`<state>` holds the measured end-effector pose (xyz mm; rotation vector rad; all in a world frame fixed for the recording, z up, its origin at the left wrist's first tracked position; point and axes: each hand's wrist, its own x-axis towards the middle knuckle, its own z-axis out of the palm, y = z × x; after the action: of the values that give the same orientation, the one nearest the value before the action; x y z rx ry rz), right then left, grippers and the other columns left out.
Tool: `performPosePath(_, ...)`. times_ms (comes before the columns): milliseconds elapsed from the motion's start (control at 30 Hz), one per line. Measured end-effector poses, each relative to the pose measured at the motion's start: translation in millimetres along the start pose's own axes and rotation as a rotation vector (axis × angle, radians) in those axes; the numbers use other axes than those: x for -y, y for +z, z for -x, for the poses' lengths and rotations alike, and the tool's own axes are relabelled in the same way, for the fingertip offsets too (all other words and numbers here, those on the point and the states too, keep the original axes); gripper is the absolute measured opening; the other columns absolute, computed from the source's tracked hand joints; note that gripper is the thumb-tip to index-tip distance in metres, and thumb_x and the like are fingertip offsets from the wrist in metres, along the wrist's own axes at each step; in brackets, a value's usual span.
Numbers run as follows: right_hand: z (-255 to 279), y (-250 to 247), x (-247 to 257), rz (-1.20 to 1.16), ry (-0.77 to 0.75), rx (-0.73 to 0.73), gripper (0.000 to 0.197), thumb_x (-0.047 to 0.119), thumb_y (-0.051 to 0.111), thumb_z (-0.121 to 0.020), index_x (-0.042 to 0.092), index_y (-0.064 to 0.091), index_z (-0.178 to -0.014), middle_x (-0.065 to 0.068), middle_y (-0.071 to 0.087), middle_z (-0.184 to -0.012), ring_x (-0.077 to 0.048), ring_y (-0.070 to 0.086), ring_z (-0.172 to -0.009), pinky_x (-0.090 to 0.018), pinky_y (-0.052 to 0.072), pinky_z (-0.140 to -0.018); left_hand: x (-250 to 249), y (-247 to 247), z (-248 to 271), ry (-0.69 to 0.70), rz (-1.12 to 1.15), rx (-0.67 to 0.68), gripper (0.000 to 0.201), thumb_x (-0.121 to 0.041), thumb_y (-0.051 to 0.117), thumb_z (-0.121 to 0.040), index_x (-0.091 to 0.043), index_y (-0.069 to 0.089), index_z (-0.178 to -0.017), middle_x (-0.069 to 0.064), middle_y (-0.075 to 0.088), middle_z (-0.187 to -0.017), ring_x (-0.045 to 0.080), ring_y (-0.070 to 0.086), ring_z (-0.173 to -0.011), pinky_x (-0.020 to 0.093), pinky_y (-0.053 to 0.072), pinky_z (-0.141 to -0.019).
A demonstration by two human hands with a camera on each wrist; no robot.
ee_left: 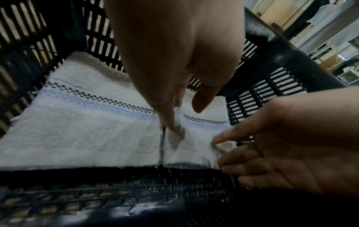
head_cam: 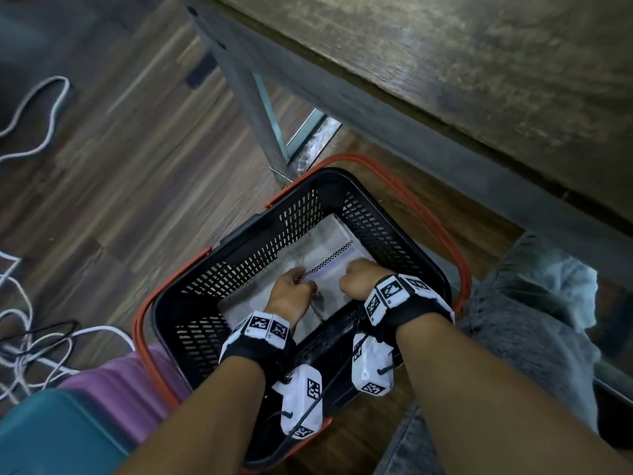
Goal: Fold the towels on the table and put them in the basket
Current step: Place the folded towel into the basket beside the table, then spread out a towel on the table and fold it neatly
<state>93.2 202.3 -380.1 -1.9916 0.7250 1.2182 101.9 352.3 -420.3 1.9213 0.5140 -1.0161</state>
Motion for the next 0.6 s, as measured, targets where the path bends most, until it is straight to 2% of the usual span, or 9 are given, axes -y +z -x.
performPosePath(33,-0.7,1.1,-0.6,-0.004,-0.002,-0.014,0.021,0.019,0.044,-0.102,0.008,0.049,-0.085,-0.01,0.05,-0.091,-0.022,0.05,-0.076,-0.026,0.036,-0.062,0.2,0.6,0.4,0.016,-0.043,0.003,0.055,-0.005,0.057,-0.09,-0.011,0.045,-0.144,0.014,0.063,-0.126,0.03,0.063,-0.114,0.043,0.047,-0.107)
performPosePath(100,0.9,1.7,-1.3,0.003,-0.012,-0.027,0.026,0.018,0.044,-0.101,0.009,0.044,-0.076,-0.008,0.045,-0.082,-0.019,0.044,-0.068,-0.026,0.033,-0.057,-3.2,2.0,3.3,0.076,-0.222,-0.038,0.058,-0.01,0.06,-0.089,-0.012,0.042,-0.144,0.013,0.048,-0.14,0.027,0.06,-0.112,0.037,0.045,-0.108)
performPosePath(167,4.0,0.0,-1.7,0.009,-0.042,-0.026,0.018,0.017,0.045,-0.101,0.006,0.049,-0.087,-0.012,0.052,-0.093,-0.024,0.052,-0.081,-0.026,0.039,-0.067,-8.1,2.4,6.0,0.156,-0.451,-0.079,0.058,-0.014,0.063,-0.088,-0.011,0.041,-0.141,0.011,0.031,-0.141,0.028,0.052,-0.117,0.036,0.041,-0.11)
performPosePath(200,7.5,-1.5,-1.7,0.012,-0.065,-0.031,0.014,0.018,0.046,-0.1,0.006,0.051,-0.095,-0.014,0.054,-0.102,-0.026,0.054,-0.09,-0.026,0.041,-0.073,-10.7,2.8,8.0,0.178,-0.564,-0.047,0.054,-0.015,0.063,-0.088,-0.01,0.044,-0.138,0.01,0.029,-0.141,0.03,0.048,-0.122,0.039,0.041,-0.111)
performPosePath(300,24.4,-5.5,-0.5,0.007,-0.177,-0.109,0.02,0.021,0.048,-0.1,0.007,0.057,-0.111,-0.016,0.06,-0.118,-0.031,0.06,-0.104,-0.03,0.046,-0.081,-19.2,3.1,13.1,0.157,-0.809,0.132,0.038,-0.018,0.06,-0.09,-0.01,0.055,-0.126,0.01,0.04,-0.141,0.032,0.048,-0.124,0.043,0.045,-0.105)
performPosePath(400,53.1,-10.7,10.0,-0.016,-0.354,-0.21,0.02,0.025,0.049,-0.1,0.011,0.06,-0.109,-0.014,0.062,-0.11,-0.03,0.061,-0.092,-0.038,0.052,-0.081,-28.5,-3.5,21.1,0.233,-0.706,0.08,0.041,-0.013,0.054,-0.091,-0.001,0.053,-0.13,0.021,0.056,-0.134,0.039,0.056,-0.119,0.048,0.049,-0.099)
performPosePath(467,78.6,-19.7,18.9,-0.043,-0.443,-0.248,0.017,0.025,0.05,-0.099,0.013,0.062,-0.105,-0.011,0.064,-0.108,-0.028,0.061,-0.091,-0.039,0.053,-0.081,-40.0,-8.4,32.6,0.288,-0.627,0.045,0.045,-0.015,0.052,-0.093,-0.003,0.05,-0.136,0.021,0.058,-0.133,0.035,0.057,-0.119,0.038,0.049,-0.097)
performPosePath(500,93.8,-25.2,23.5,-0.052,-0.483,-0.27,0.017,0.026,0.051,-0.099,0.014,0.063,-0.104,-0.01,0.065,-0.108,-0.028,0.062,-0.094,-0.041,0.054,-0.085,-46.3,-11.3,40.0,0.32,-0.635,0.044,0.043,-0.017,0.052,-0.094,-0.005,0.051,-0.136,0.019,0.059,-0.132,0.031,0.058,-0.115,0.032,0.047,-0.091)
performPosePath(600,147.1,-44.5,32.7,-0.021,-0.604,-0.362,0.019,0.03,0.051,-0.098,0.017,0.064,-0.104,-0.006,0.066,-0.107,-0.025,0.063,-0.097,-0.046,0.054,-0.089,-72.1,-19.8,73.1,0.502,-0.781,0.017,0.028,-0.019,0.048,-0.096,-0.006,0.06,-0.117,0.019,0.066,-0.114,0.027,0.058,-0.09,0.029,0.036,-0.07)
